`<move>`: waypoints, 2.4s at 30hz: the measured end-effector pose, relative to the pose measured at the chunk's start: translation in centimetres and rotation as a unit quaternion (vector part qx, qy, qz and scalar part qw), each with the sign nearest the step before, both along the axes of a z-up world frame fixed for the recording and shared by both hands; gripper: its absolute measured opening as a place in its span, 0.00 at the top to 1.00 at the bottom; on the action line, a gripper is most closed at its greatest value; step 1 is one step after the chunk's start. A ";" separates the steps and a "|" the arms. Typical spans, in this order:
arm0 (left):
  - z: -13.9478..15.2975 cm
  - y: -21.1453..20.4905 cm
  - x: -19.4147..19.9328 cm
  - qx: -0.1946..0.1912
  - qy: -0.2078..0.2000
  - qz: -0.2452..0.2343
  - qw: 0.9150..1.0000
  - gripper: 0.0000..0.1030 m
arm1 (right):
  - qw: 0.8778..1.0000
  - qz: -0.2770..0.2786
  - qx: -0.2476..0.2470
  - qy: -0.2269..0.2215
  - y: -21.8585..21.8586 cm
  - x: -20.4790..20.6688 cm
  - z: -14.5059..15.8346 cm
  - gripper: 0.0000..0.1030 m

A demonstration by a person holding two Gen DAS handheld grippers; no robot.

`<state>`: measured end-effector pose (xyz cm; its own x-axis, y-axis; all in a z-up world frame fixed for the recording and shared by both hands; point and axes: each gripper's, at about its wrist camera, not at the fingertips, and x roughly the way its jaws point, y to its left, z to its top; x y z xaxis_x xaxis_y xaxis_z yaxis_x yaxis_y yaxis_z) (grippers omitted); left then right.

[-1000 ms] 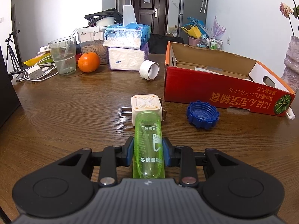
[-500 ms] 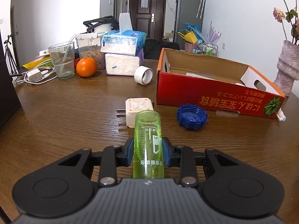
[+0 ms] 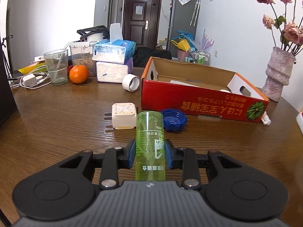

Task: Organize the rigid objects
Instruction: 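Carry the bottle upright in the left tool while the right tool carries the lint brush to the box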

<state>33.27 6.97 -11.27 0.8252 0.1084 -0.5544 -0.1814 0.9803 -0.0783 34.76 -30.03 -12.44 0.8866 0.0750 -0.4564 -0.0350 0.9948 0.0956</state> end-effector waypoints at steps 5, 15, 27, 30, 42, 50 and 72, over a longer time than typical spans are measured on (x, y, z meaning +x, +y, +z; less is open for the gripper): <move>0.6 -0.8 -1.0 -0.009 -0.009 -0.009 1.000 0.69 | 1.000 0.017 0.007 -0.001 1.4 -0.6 0.1 0.47; 1.8 -2.9 -2.3 -0.016 -0.028 -0.034 0.999 0.69 | 0.998 0.060 0.012 -0.012 5.3 -2.0 0.9 0.47; 3.0 -4.7 -3.4 -0.024 -0.043 -0.060 0.997 0.69 | 0.995 0.092 0.020 -0.015 8.6 -2.8 1.9 0.47; 3.7 -5.1 -3.5 -0.022 -0.049 -0.062 0.997 0.69 | 0.995 0.097 0.022 -0.017 9.2 -2.9 2.3 0.47; 6.5 -6.1 -2.1 -0.011 -0.078 -0.070 0.994 0.69 | 0.993 0.111 0.023 -0.034 11.2 -2.0 4.4 0.47; 7.5 -6.3 -0.2 -0.013 -0.088 -0.072 0.993 0.69 | 0.993 0.113 0.023 -0.039 12.0 -0.5 5.4 0.47; 7.8 -4.8 6.7 -0.047 -0.087 -0.050 0.994 0.69 | 0.993 0.106 0.036 -0.044 13.8 5.8 6.1 0.47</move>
<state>40.02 2.18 -3.48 0.9132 -0.0251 -0.4067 -0.0589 0.9795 -0.1928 40.59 -16.19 -6.32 0.8839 0.2941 -0.3637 -0.2544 0.9548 0.1538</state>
